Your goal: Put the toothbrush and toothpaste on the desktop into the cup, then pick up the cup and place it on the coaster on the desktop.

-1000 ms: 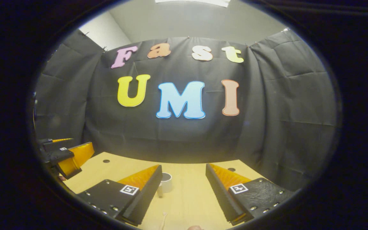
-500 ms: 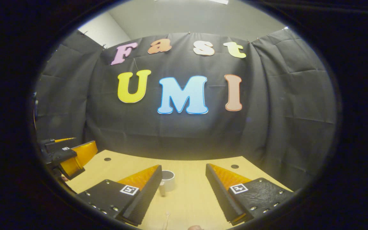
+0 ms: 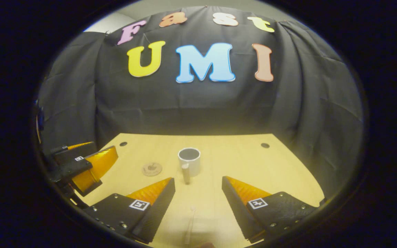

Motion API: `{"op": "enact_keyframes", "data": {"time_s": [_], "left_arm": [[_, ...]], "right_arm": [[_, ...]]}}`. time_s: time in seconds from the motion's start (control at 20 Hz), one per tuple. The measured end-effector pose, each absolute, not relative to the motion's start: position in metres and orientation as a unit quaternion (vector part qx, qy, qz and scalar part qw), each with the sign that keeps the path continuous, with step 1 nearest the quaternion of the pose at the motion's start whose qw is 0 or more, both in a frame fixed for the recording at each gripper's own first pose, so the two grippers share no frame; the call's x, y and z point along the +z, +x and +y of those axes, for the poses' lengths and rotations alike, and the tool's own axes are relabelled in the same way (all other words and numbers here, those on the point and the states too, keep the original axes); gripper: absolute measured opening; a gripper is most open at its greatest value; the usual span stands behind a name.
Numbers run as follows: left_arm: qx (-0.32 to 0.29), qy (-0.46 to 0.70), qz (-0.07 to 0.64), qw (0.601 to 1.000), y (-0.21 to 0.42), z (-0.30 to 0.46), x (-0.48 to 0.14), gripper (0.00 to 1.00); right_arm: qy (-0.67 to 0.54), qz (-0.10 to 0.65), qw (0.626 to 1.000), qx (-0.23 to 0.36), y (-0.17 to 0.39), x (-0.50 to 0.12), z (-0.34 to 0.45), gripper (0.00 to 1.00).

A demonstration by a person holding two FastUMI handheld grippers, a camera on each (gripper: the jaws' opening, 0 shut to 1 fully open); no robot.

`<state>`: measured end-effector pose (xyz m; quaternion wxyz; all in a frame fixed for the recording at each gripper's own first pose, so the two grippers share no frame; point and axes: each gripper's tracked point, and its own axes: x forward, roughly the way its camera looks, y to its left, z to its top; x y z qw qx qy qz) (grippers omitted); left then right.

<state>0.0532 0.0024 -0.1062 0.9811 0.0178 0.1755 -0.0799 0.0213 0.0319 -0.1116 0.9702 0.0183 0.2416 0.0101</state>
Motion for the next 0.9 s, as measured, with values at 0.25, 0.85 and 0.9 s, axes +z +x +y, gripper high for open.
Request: {"op": "enact_keyframes", "data": {"time_s": [0.25,0.85,0.9], "left_arm": [[-0.075,-0.005,0.297,0.952,0.050,0.016,-0.176,0.96],[-0.059,-0.008,0.519,0.853,0.023,0.034,-0.290,0.97],[-0.054,-0.009,0.534,0.844,0.019,0.037,-0.295,0.97]], "right_arm": [[0.014,0.329,0.944,0.009,0.019,-0.158,0.038,0.88],[0.028,0.514,0.857,0.013,-0.001,-0.246,0.051,0.89],[0.026,0.529,0.848,0.013,-0.003,-0.254,0.051,0.89]]}}
